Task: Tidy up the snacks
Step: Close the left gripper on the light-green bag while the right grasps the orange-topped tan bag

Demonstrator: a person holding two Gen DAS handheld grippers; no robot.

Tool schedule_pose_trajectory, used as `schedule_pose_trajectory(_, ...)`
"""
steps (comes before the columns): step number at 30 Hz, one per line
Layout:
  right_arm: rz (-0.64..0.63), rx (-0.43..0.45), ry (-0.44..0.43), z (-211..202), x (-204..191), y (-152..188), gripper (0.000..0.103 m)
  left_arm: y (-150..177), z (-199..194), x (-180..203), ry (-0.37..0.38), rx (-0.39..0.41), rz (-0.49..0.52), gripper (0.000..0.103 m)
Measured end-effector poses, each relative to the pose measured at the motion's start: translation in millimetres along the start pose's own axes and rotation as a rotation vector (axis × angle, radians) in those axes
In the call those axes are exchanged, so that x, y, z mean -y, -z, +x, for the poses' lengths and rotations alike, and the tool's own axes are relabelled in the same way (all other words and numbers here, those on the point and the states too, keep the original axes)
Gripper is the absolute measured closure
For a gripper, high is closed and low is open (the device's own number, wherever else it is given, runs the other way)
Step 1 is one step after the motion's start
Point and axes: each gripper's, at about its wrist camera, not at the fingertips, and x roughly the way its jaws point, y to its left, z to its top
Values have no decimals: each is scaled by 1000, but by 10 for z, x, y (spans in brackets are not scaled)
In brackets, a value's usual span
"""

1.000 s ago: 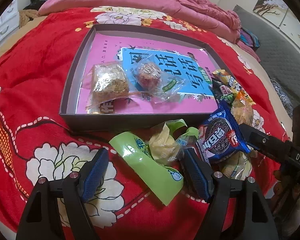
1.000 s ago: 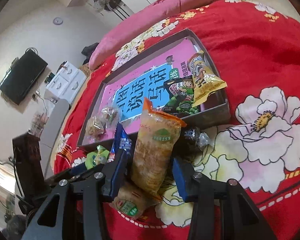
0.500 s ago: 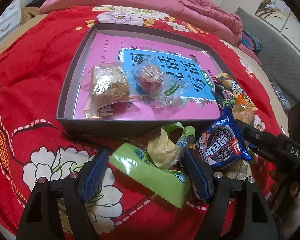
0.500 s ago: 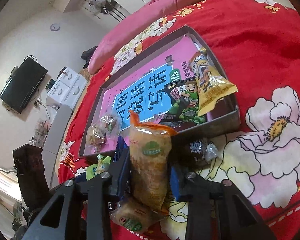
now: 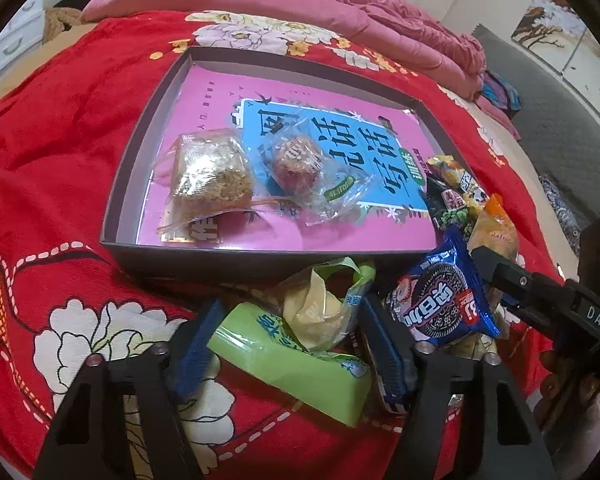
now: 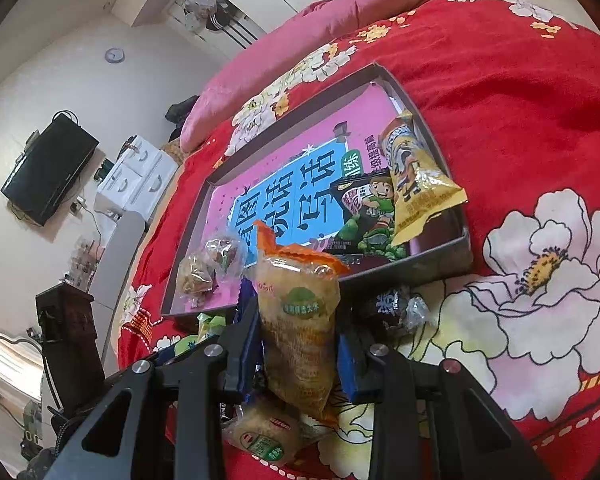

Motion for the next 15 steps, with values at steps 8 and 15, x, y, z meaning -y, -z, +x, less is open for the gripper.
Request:
schedule_pose_trajectory(8,7,12,-4,-46,9,-3,69,21,9,70,-14,-13,45,50)
schedule_pose_trajectory(15,-12,26,8,-82,-4,-21,69,24,-53,89,14,-6,54,61)
